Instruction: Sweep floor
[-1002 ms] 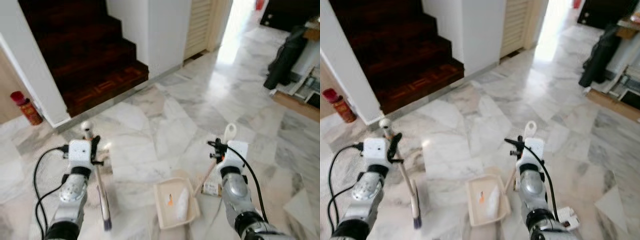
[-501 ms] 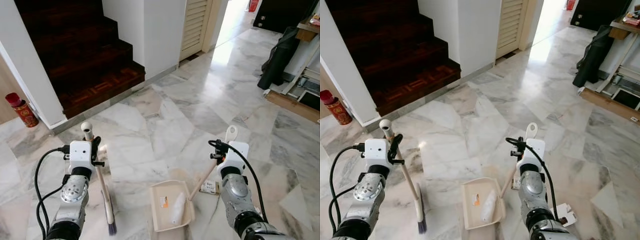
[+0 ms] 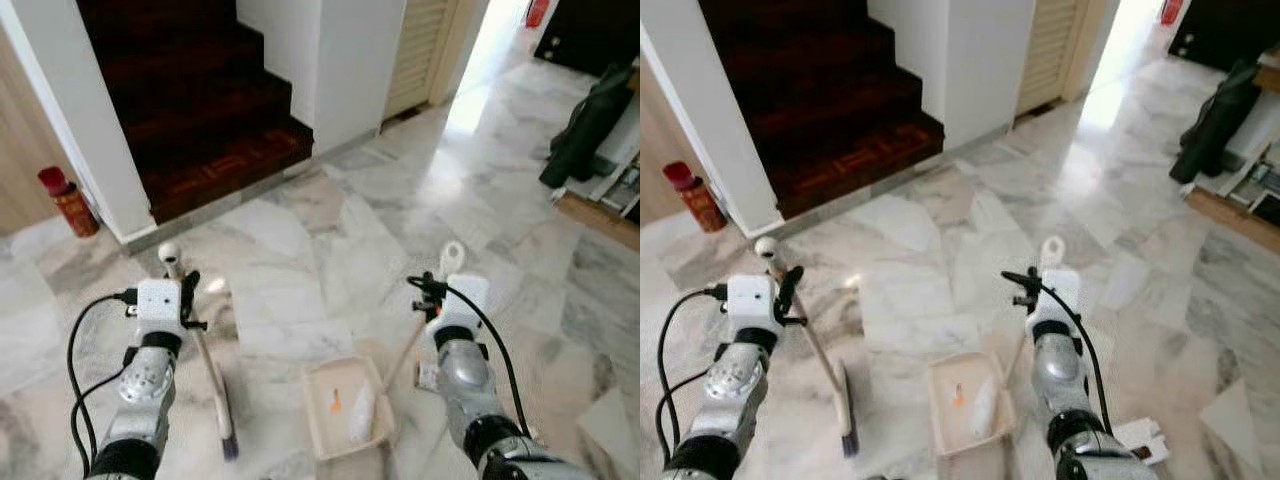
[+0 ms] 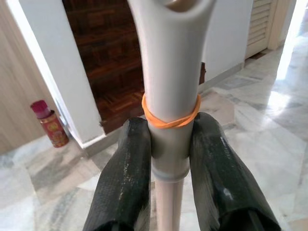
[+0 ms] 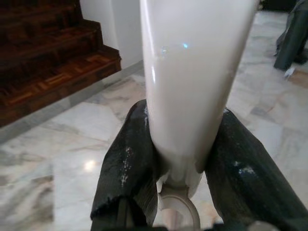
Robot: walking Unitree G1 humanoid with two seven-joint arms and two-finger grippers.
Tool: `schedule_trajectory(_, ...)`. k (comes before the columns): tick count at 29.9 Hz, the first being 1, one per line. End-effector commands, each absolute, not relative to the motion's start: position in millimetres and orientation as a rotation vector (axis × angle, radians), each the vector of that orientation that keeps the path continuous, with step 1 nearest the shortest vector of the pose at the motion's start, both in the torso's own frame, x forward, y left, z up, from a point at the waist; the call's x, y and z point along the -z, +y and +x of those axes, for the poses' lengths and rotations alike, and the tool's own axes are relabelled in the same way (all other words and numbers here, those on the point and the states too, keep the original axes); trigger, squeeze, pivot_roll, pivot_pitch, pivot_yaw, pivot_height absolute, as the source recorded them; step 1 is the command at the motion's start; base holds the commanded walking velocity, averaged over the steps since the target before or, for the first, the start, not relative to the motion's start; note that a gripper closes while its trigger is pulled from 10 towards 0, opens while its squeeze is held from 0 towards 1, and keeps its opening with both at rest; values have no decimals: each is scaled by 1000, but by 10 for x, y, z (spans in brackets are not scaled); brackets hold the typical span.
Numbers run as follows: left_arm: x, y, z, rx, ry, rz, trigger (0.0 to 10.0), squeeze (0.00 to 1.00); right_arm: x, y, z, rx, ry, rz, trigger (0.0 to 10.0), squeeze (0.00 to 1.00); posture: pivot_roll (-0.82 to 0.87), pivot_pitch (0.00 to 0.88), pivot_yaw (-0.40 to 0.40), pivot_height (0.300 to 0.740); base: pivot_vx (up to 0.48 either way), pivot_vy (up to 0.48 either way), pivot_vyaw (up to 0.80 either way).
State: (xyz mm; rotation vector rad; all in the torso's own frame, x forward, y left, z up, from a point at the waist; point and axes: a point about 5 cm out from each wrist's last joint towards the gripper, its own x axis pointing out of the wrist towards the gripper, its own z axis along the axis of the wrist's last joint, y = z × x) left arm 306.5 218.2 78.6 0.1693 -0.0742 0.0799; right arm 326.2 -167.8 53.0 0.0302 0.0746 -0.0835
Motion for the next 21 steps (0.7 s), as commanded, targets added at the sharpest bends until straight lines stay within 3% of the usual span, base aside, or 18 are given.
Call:
schedule_trajectory(1,-860,2136,3107,-66,-112,174,10000,0,-572,-1760,3269,108,47,27,10000,0,96,0,-32,740,0,315,0)
schedule_trajectory(21,-860,2154,3101,-76,-114,170,10000,0,-556,-1772,3260,109,56,16,10000,0,100,0,-36,740,0,306,0)
